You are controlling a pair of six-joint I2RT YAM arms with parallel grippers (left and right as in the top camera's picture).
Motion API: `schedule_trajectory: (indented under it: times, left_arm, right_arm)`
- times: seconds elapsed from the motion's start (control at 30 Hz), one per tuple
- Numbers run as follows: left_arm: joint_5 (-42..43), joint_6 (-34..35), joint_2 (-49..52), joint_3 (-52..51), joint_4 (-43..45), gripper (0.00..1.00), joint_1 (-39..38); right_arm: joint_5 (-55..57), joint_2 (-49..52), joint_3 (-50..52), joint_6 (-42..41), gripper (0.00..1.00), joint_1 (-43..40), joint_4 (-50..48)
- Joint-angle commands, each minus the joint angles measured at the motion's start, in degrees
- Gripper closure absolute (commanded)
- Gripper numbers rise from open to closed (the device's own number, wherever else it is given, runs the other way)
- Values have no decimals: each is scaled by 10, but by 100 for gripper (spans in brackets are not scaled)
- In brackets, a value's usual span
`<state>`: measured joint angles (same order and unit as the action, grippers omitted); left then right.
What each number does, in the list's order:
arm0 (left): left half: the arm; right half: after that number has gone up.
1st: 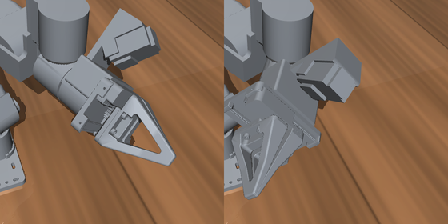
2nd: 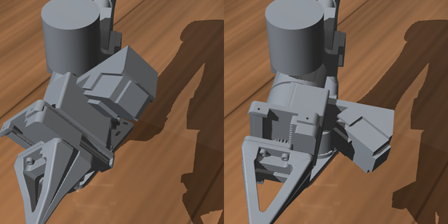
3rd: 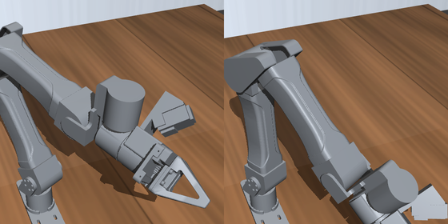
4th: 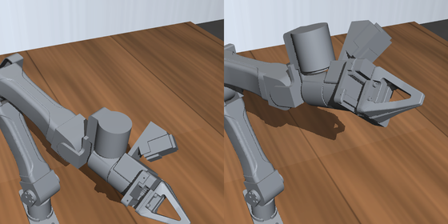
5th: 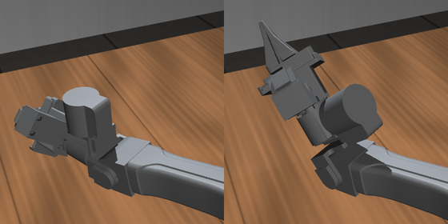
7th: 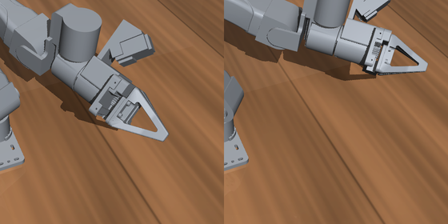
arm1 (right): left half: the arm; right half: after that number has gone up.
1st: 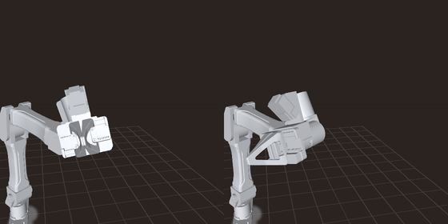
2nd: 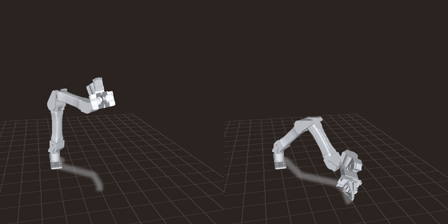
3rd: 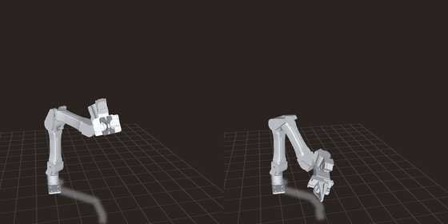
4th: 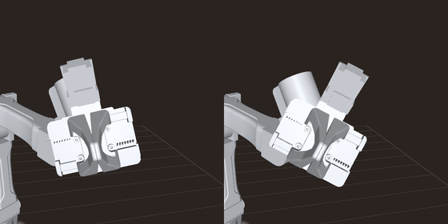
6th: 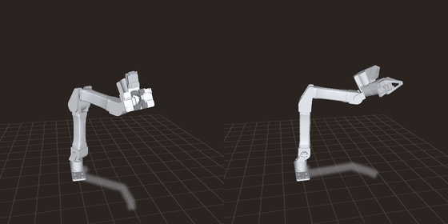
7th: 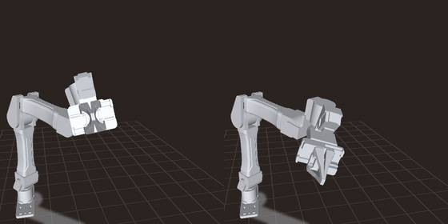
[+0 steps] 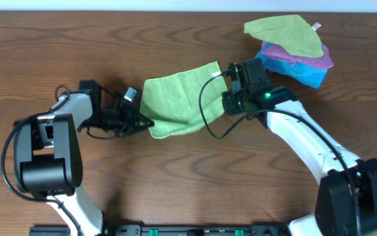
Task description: Fold the cloth
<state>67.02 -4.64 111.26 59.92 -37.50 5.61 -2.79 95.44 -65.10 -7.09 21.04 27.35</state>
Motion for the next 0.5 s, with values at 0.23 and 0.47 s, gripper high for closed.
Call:
schedule_trajectory:
  times: [0.23,0.47]
  left_arm:
    - [-64,242,-14,0,205,94,3]
    - [-92,340,-14,0,339,94,3]
  right_arm:
    - [33,75,-6,35,99,4,-116]
    - [50,97,-16,47,99,-2,-179]
